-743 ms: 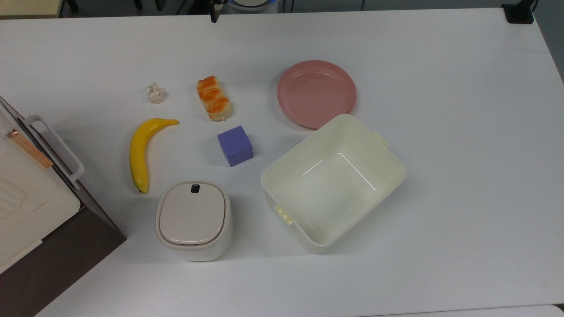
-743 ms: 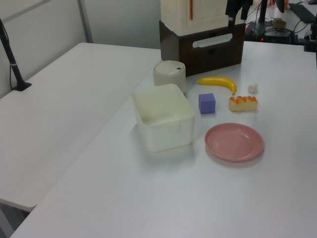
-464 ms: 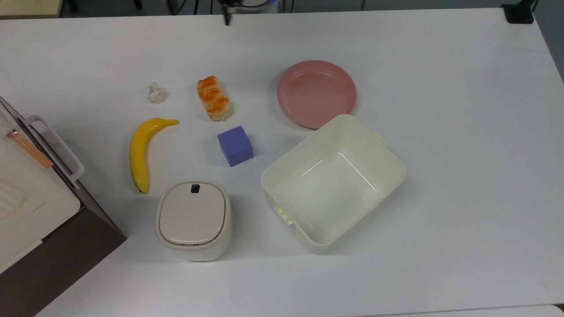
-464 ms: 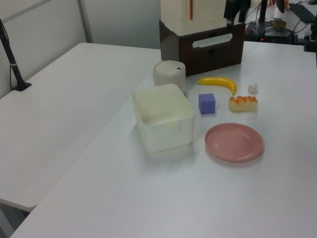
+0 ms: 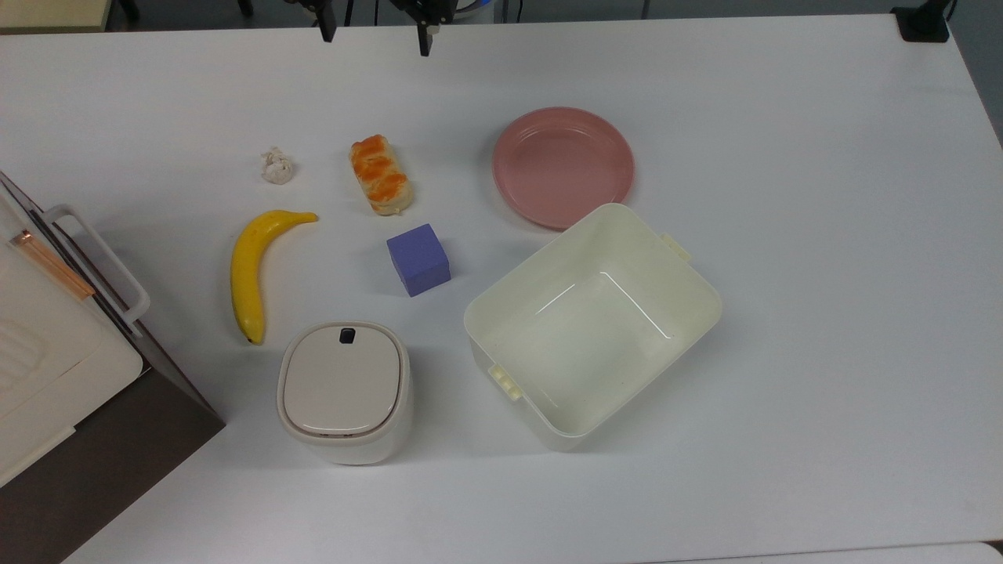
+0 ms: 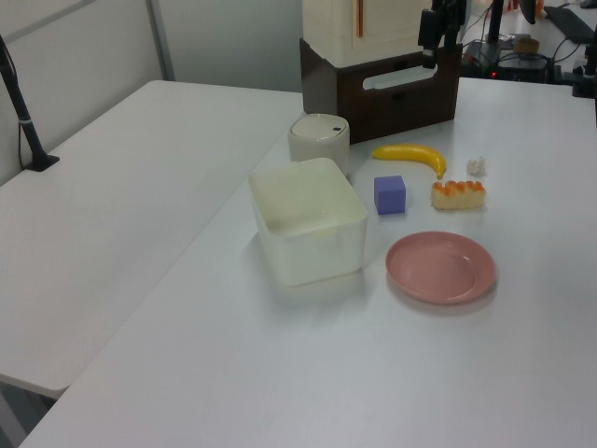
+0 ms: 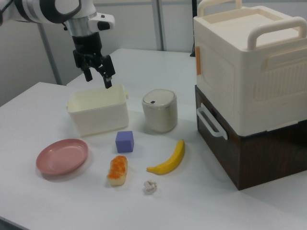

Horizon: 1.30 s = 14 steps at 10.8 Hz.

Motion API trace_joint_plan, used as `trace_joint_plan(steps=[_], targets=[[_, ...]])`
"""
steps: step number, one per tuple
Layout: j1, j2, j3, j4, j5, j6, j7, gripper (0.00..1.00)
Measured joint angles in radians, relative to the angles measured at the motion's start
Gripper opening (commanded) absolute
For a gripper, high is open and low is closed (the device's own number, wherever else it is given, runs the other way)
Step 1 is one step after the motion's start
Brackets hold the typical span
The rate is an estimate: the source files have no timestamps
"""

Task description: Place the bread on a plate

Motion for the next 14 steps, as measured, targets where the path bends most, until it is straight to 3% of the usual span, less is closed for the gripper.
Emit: trace_joint_plan(steps=[14], targets=[[-0.036, -0.001, -0.002, 0.012, 0.000, 0.000, -0.031, 1.00]])
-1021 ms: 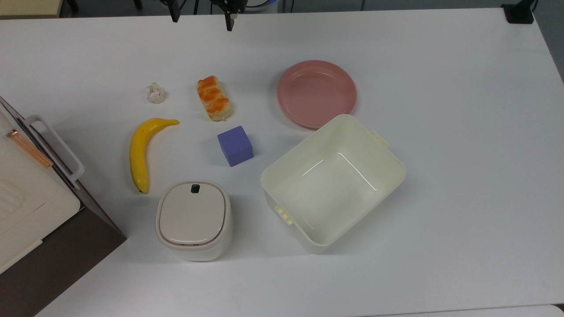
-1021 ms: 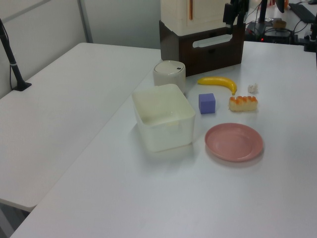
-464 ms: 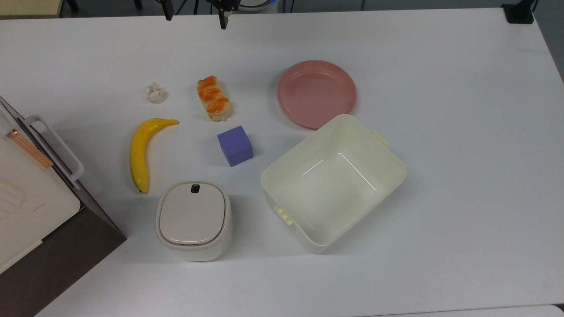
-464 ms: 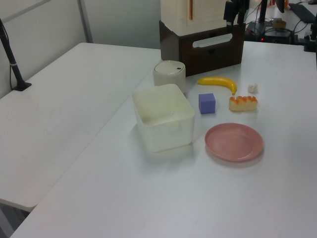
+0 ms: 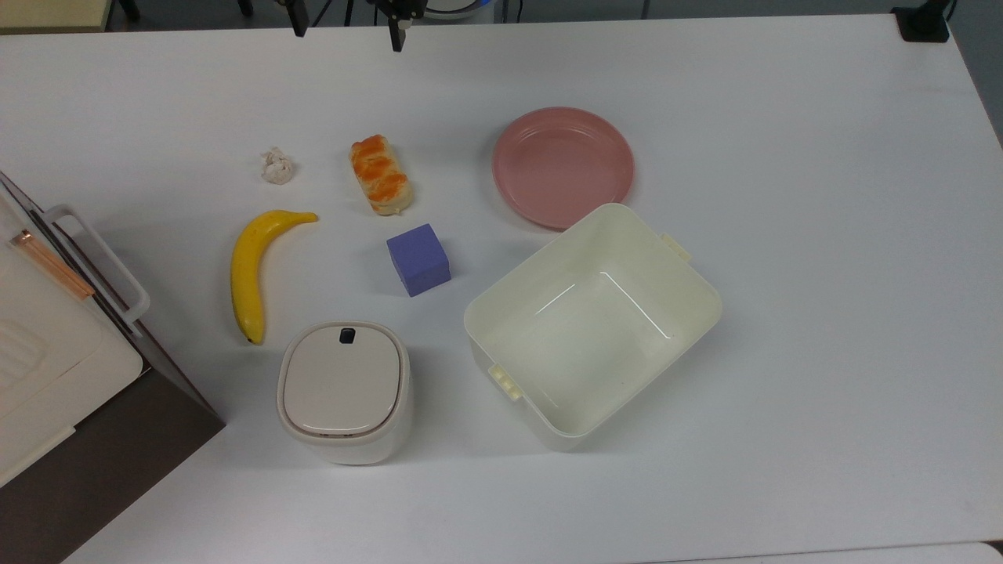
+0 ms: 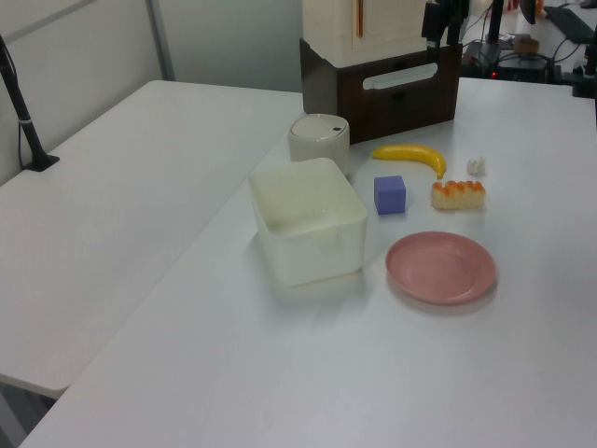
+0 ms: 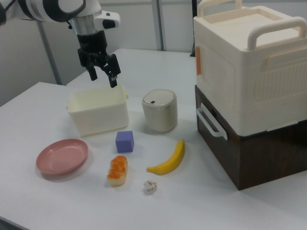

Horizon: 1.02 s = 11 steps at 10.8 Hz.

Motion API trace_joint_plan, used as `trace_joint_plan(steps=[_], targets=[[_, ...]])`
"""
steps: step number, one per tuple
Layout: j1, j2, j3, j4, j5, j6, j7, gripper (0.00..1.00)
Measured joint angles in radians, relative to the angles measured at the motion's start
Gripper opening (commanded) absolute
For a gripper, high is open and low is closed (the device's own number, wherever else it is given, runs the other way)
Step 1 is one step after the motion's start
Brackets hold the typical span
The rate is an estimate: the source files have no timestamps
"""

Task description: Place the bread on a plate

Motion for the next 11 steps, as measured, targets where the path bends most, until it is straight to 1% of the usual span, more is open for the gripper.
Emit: trace_joint_plan(steps=[11], targets=[[-0.015, 0.001, 0.002, -0.003, -0.001, 0.000, -0.007, 1.00]])
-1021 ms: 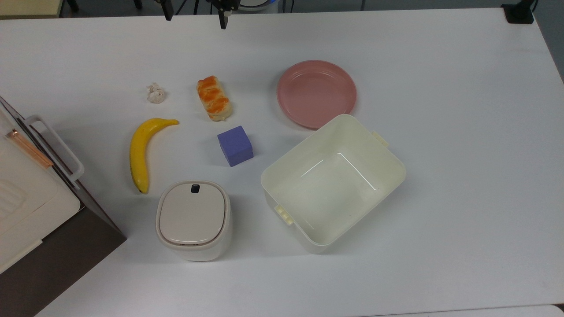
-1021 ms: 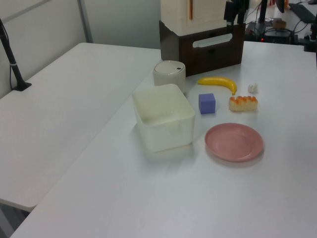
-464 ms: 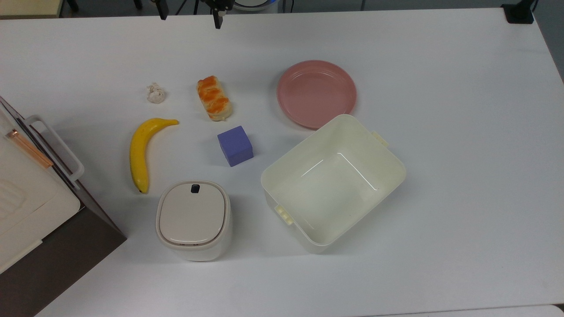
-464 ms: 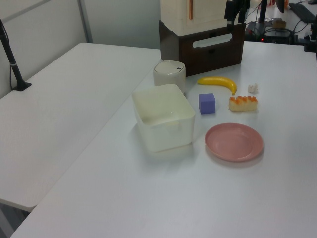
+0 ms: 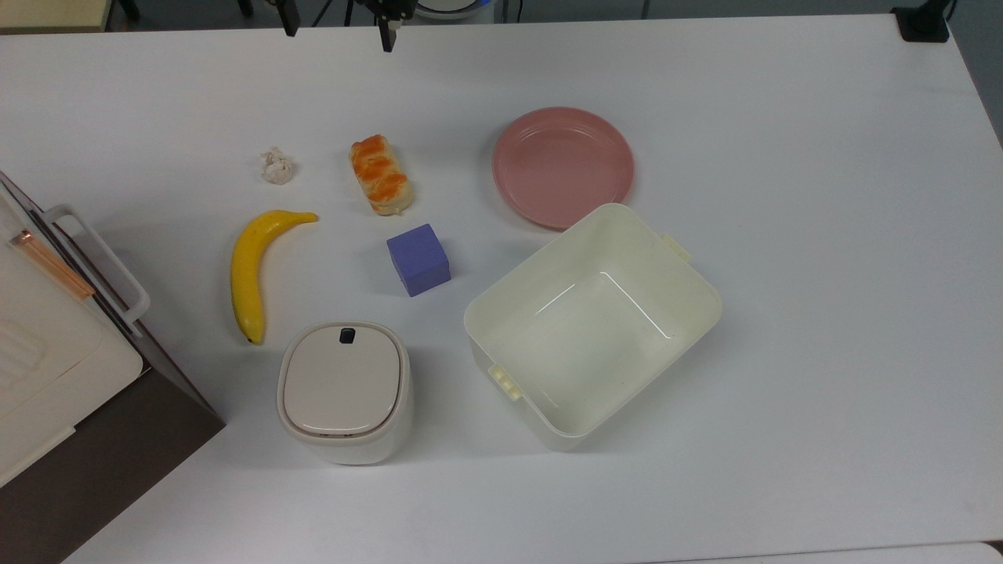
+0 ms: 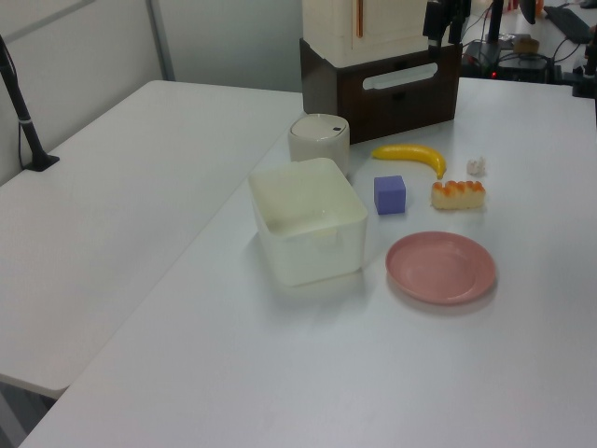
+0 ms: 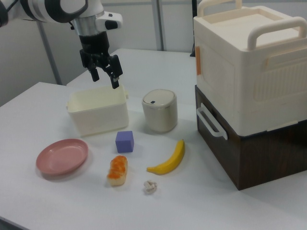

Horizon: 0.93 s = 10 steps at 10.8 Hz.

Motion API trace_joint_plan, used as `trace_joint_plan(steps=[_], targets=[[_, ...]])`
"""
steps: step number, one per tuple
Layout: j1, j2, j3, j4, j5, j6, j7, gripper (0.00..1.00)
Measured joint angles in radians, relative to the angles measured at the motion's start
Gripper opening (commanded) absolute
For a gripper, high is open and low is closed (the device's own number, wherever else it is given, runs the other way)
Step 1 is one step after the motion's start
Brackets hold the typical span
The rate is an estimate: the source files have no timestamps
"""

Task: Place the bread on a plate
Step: 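Move the open gripper over the bread roll and lower it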

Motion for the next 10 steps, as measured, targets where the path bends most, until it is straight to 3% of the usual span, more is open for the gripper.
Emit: trace_joint_plan(steps=[3, 6, 10], targets=[[0.027, 0.003, 0.006, -0.042, -0.033, -0.012, -0.049, 1.00], [0.067, 0.014, 0.007, -0.118, -0.123, -0.046, -0.117, 1.00], [0.062, 0.019, 0.007, -0.221, -0.241, -0.046, -0.221, 1.00]])
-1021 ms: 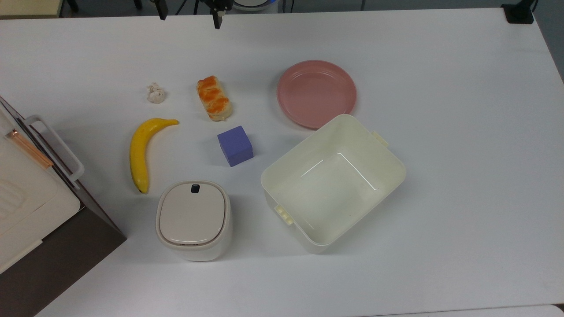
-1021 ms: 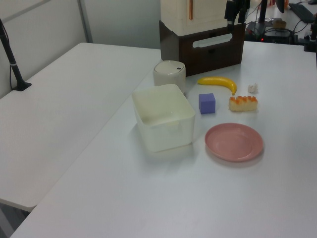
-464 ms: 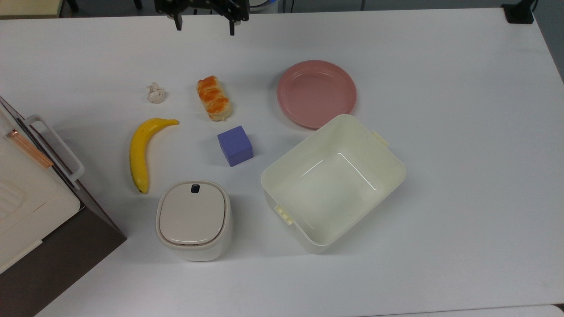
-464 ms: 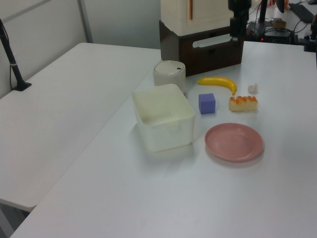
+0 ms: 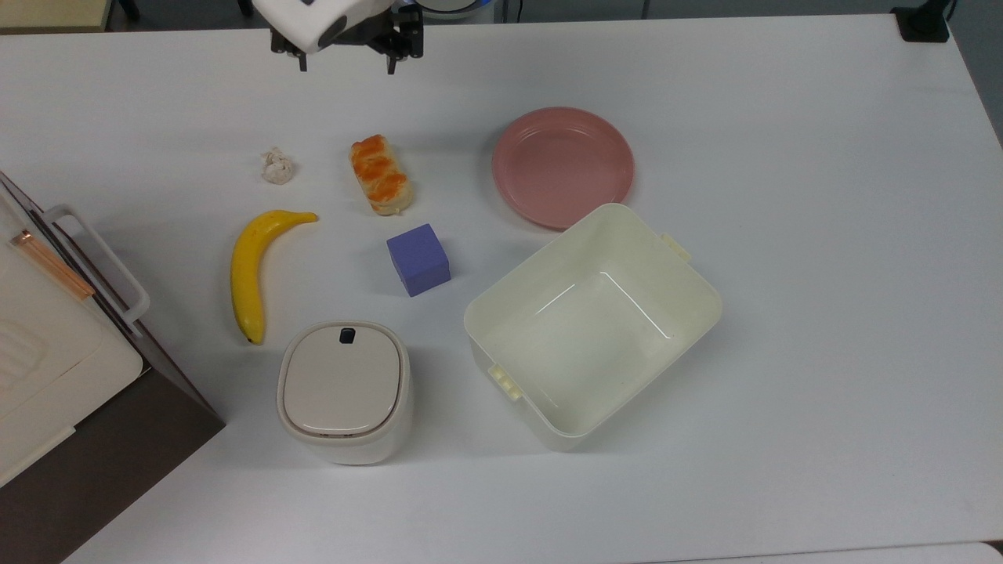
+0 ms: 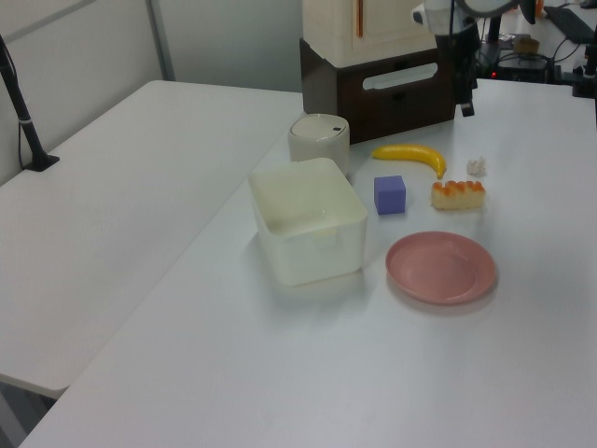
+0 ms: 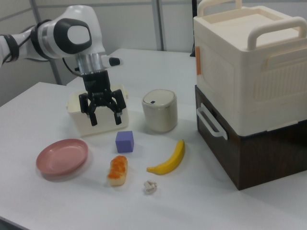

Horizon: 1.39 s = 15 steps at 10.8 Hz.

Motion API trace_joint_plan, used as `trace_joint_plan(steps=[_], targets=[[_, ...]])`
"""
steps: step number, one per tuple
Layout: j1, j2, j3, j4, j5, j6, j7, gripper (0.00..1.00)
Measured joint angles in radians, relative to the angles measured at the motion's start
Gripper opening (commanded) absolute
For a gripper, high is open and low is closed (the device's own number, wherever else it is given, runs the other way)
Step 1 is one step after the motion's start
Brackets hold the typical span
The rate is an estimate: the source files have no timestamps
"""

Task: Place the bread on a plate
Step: 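Move the open gripper over the bread roll and lower it, then close the gripper on the bread roll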

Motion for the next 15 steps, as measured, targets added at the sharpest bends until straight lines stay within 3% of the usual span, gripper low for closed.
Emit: trace_joint_plan(steps=[3, 8, 15], targets=[[-0.012, 0.000, -0.001, -0.073, -0.020, 0.047, -0.022, 1.00], [0.011, 0.006, 0.003, -0.254, 0.016, 0.371, -0.027, 1.00], [0.022, 0.070, 0.002, -0.289, -0.004, 0.381, -0.143, 1.00]])
